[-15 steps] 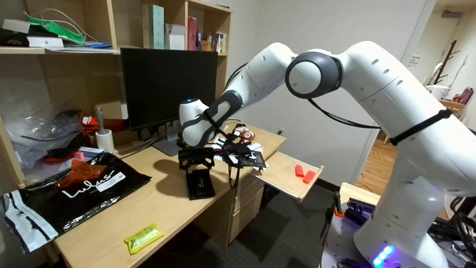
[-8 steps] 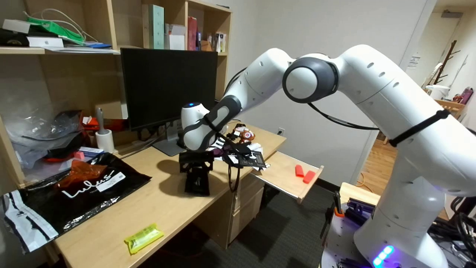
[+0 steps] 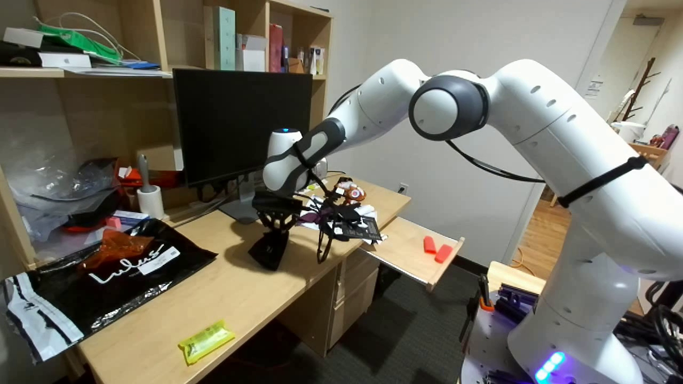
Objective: Pick up the black object in front of the monitor and place it on the plastic
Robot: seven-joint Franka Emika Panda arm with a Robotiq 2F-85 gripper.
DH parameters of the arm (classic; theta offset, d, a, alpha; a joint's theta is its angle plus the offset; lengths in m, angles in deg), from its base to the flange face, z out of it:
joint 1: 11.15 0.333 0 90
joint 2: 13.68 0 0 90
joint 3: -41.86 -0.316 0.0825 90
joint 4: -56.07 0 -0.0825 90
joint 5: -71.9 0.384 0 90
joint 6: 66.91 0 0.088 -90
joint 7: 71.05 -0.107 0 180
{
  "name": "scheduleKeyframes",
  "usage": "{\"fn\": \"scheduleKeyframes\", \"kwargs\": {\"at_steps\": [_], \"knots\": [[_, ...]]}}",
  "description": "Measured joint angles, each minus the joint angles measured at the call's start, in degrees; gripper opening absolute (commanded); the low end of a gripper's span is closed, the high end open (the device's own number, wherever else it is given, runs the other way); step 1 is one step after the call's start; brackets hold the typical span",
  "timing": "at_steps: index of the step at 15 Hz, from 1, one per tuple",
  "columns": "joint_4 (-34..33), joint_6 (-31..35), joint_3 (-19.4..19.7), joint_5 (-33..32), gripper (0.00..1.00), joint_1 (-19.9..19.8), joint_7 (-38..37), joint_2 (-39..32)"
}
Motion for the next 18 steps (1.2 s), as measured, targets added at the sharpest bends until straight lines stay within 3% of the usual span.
{"fn": "scheduleKeyframes", "kwargs": {"at_steps": [4, 7, 11, 15, 18], "knots": [[0.41, 7.26, -0.20, 6.41, 0.07, -0.79, -1.76, 1.50], [1.88, 18.28, 1.04, 7.03, 0.07, 0.31, -3.79, 1.61], [4.99, 30.68, 8.80, 4.45, 0.06, 6.51, -3.86, 1.42], [8.94, 38.95, 20.23, 3.29, 0.08, 15.83, -4.52, -0.20], [9.65, 39.93, 22.37, 3.29, 0.07, 18.12, -4.98, -0.68]]}}
